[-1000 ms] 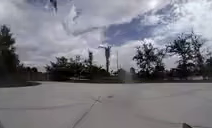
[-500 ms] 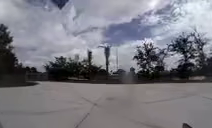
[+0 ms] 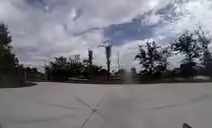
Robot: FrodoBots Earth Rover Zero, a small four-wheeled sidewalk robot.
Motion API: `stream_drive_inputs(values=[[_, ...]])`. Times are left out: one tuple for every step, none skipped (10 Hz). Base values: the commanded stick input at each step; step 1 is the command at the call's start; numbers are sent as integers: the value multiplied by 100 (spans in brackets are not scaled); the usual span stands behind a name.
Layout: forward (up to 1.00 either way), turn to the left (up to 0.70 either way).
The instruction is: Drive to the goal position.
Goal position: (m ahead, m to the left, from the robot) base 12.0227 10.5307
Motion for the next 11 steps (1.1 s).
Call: stream_drive_inputs(values=[[59,15],[59,15],[59,15],[59,15],[59,15],[59,15],[59,15],[59,15],[59,15],[59,15],[59,15]])
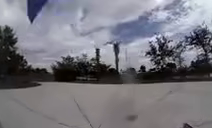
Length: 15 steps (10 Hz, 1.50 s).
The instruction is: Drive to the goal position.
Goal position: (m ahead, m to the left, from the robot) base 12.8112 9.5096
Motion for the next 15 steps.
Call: stream_drive_inputs(values=[[59,15],[59,15],[59,15],[59,15],[59,15],[59,15],[59,15],[59,15],[59,15],[59,15],[59,15],[59,15],[59,15],[59,15],[59,15]])
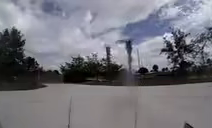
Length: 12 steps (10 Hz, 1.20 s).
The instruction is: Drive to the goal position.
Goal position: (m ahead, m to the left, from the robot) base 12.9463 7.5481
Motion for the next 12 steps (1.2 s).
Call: stream_drive_inputs(values=[[59,15],[59,15],[59,15],[59,15],[59,15],[59,11],[59,5],[59,1],[59,1],[59,1],[59,1],[59,1]])
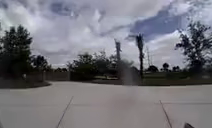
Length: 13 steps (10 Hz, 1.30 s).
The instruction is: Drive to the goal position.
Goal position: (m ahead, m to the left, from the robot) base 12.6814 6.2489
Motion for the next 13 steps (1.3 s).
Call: stream_drive_inputs(values=[[59,1],[59,1],[59,1],[59,1],[59,1],[59,1],[59,1],[59,3],[59,8],[59,15],[59,15],[59,15],[59,15]])
